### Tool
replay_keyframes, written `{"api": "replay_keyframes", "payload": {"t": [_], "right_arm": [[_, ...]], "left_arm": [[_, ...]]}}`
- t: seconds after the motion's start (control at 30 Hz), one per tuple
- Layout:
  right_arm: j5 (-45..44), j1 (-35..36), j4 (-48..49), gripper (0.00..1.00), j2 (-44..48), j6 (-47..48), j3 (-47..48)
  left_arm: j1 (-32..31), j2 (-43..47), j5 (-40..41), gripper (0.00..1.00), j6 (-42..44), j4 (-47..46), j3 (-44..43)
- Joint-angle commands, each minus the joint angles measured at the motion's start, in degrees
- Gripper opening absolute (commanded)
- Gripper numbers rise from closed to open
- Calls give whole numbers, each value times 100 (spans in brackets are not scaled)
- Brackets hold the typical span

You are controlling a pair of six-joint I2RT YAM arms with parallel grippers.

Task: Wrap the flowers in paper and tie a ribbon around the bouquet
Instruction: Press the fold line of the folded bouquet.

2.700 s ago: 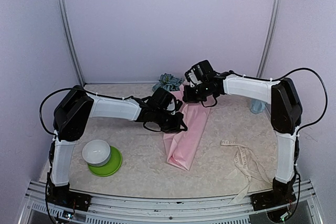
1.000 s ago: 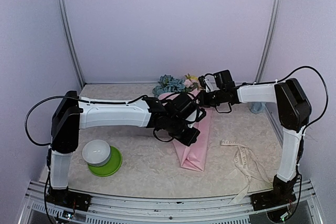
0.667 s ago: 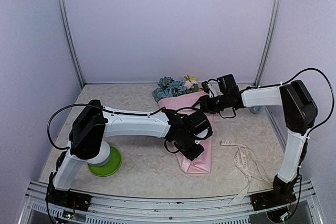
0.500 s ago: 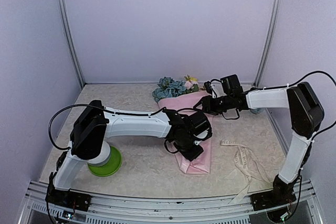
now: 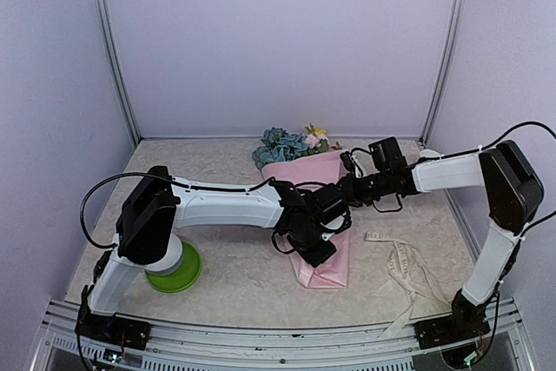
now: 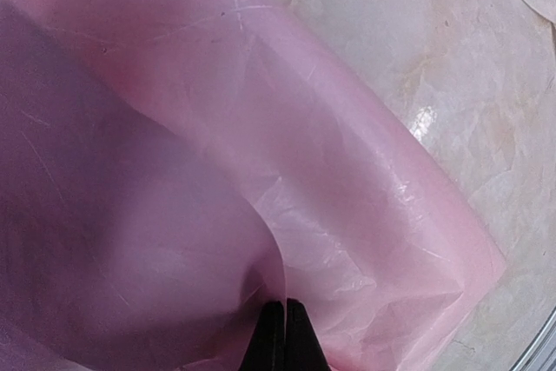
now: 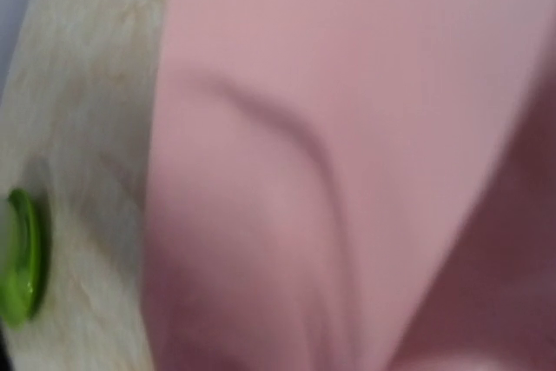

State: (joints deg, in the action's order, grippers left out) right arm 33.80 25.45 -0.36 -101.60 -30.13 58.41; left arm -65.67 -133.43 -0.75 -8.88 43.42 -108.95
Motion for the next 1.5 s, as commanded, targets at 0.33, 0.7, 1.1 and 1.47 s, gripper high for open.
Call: {"api": "replay_keyframes", "payload": {"t": [0.33, 0.7, 1.1, 1.47], "right_arm": [[21, -71, 134, 0, -299, 104, 105], [-338, -128, 167, 0, -756, 227, 103], [-326, -128, 214, 0, -866, 200, 146], [-304, -128, 314, 0, -857, 147, 66]], "left_arm": [[-42, 431, -91, 17, 313, -504, 453], [-5, 2516, -2524, 49, 787, -2944, 2357], [844, 1951, -875, 19, -149, -1441, 2202], [46, 657, -865, 21, 264, -724, 785]]}}
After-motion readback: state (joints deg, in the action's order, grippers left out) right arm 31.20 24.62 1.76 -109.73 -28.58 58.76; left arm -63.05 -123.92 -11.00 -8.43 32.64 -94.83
